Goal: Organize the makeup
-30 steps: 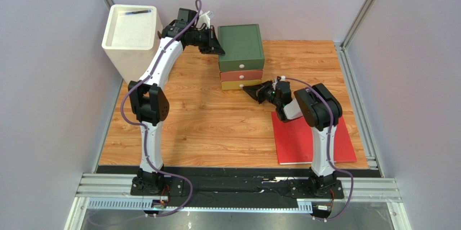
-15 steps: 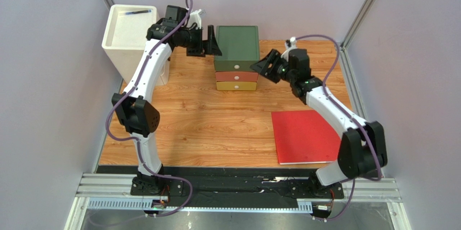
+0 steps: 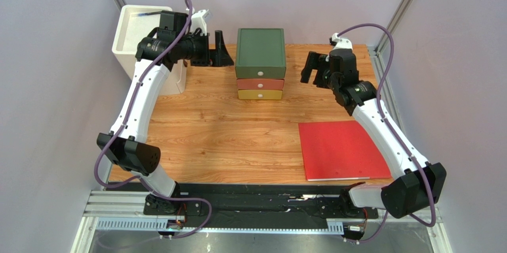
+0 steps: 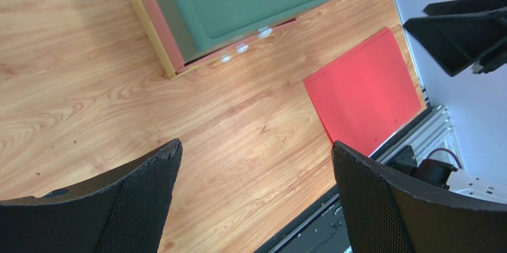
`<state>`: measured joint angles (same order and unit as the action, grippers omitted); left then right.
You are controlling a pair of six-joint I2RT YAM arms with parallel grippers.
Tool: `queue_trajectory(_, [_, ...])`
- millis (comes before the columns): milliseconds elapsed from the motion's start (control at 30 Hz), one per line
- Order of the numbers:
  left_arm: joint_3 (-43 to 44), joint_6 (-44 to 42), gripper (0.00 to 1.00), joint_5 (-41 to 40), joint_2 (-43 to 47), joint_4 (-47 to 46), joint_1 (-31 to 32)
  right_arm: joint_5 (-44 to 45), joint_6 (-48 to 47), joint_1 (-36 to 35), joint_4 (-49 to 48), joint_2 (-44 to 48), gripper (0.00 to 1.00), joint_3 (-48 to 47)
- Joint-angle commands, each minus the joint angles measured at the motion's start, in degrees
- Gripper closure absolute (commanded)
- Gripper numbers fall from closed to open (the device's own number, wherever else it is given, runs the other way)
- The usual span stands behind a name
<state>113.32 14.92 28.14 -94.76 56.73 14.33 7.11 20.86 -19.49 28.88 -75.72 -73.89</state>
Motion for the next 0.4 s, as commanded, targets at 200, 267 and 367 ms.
queue_trajectory(200, [-4.2, -2.7, 0.01, -1.6, 3.8, 0.1, 0.1, 13.2, -10.4, -1.1, -3.8, 9.6, 0.0, 4.8])
queue_trajectory(267, [-5.1, -3.4, 0.01, -1.9, 5.4, -0.9, 0.2, 12.5, -11.2, -1.1, -4.0, 10.3, 0.0, 5.6])
queue_trajectory(367, [-5.4, -3.5, 0.01, -3.1, 6.3, -0.5, 0.1, 10.6, -12.2, -1.2, -5.6, 11.3, 0.0, 7.9])
